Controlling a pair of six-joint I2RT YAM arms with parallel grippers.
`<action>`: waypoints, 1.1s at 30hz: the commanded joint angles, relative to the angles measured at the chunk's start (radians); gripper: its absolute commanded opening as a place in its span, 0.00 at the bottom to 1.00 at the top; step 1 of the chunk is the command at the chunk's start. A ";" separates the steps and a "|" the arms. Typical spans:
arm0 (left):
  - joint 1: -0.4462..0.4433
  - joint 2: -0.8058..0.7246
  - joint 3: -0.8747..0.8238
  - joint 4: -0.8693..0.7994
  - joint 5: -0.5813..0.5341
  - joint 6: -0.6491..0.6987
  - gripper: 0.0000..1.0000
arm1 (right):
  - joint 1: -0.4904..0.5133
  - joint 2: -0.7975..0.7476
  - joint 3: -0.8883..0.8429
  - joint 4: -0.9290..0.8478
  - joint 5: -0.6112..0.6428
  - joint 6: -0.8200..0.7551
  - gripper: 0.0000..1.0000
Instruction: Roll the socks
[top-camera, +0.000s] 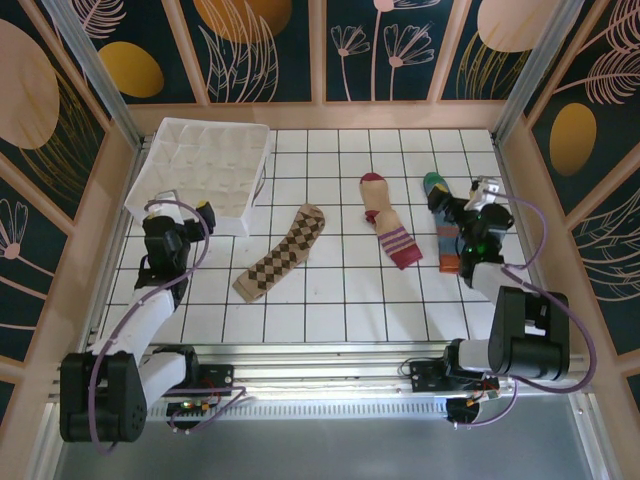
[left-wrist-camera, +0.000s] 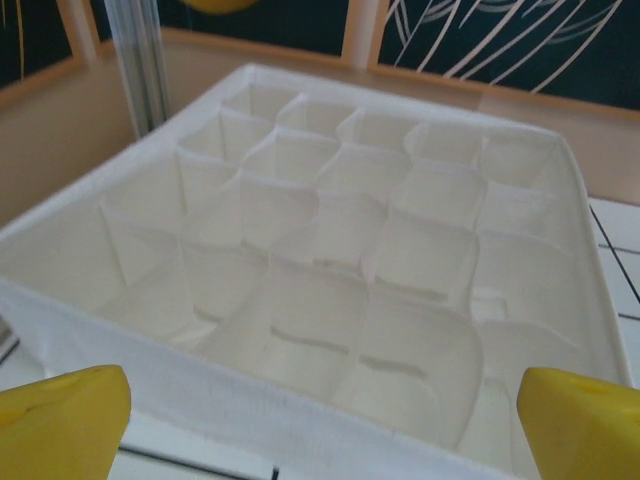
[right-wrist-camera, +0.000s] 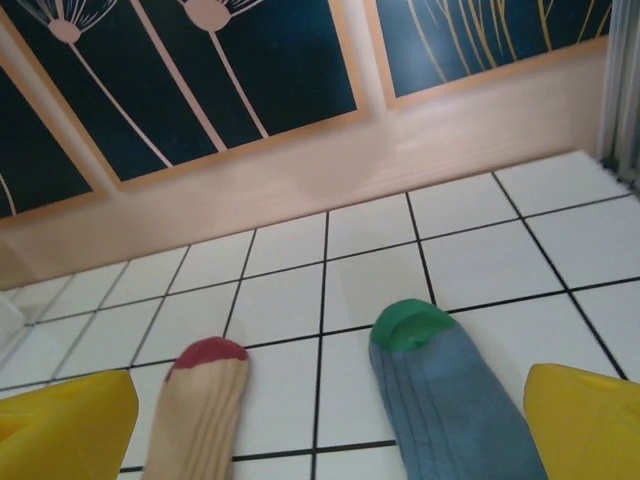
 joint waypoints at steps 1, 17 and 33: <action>0.007 -0.037 0.032 -0.237 0.061 -0.119 0.93 | -0.009 0.032 0.097 -0.289 -0.135 0.100 0.99; -0.189 0.032 -0.072 -0.342 0.221 -0.470 0.60 | 0.680 0.588 0.718 -0.806 0.067 0.023 0.78; -0.514 0.476 0.120 -0.370 0.185 -0.527 0.38 | 0.713 1.013 1.201 -1.135 0.066 -0.158 0.33</action>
